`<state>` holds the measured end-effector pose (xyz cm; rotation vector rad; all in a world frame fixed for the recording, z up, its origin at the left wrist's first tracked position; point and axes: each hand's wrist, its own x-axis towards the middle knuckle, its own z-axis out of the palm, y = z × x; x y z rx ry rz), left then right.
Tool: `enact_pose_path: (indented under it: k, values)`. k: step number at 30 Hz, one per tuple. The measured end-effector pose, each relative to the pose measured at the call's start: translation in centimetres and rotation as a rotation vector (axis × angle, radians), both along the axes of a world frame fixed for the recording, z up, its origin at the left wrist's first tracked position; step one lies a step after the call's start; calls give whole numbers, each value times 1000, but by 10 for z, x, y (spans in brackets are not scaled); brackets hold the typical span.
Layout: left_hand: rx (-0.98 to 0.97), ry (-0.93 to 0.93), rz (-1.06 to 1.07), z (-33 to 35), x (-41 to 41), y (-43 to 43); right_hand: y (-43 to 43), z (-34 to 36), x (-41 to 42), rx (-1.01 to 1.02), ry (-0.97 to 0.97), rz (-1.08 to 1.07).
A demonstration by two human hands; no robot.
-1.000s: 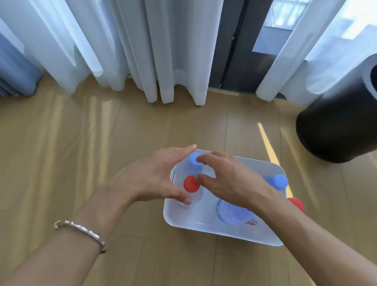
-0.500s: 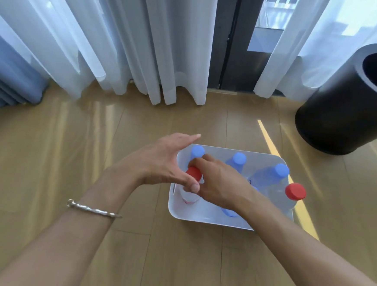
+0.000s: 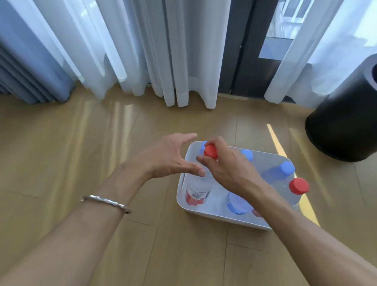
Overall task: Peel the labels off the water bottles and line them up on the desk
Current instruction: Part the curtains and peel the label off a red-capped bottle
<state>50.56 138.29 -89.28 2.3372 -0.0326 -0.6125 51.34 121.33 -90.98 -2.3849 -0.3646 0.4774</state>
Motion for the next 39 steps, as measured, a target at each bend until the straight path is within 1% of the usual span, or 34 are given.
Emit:
enact_pose_path:
  k: [3, 5, 7, 8, 10, 12, 15, 17, 20, 22, 25, 27, 28, 30, 31, 34, 36, 39]
  values:
    - [-83, 14, -83, 10, 19, -29, -15, 34, 9, 105, -129, -105]
    - [-227, -34, -127, 19, 25, -50, -27, 58, 19, 206, -192, -227]
    - [-391, -86, -79, 29, 27, -66, -39, 78, 27, 356, -226, -352]
    - [-438, -109, -57, 32, 28, -71, -45, 85, 31, 430, -237, -408]
    - [-477, -146, -66, 35, 29, -78, -54, 93, 35, 533, -229, -493]
    - [-499, -126, -105, 35, 26, -80, -59, 95, 36, 581, -196, -524]
    - [-498, -90, -156, 27, 19, -82, -62, 91, 37, 551, -180, -528]
    - [-481, -95, -141, 20, 14, -80, -59, 89, 40, 555, -172, -574]
    - [-473, -199, -41, 14, 9, -77, -54, 87, 44, 610, -115, -612]
    - [-497, -226, 11, 16, 11, -72, -52, 87, 44, 678, -69, -599]
    - [-622, -194, 96, 31, 22, -67, -52, 85, 42, 820, 36, -538]
    - [-725, -181, 162, 42, 31, -71, -50, 76, 33, 811, 161, -463]
    - [-758, -186, 201, 46, 35, -74, -48, 70, 28, 830, 258, -441]
    - [-743, -242, 224, 49, 41, -79, -44, 61, 20, 900, 427, -437]
    - [-708, -274, 212, 48, 43, -82, -42, 58, 18, 935, 454, -433]
    - [-607, -299, 168, 42, 42, -87, -45, 53, 21, 1015, 467, -436]
    - [-585, -266, 138, 38, 38, -89, -48, 52, 23, 1043, 470, -458]
    - [-548, -222, 41, 34, 30, -91, -50, 47, 28, 1053, 419, -478]
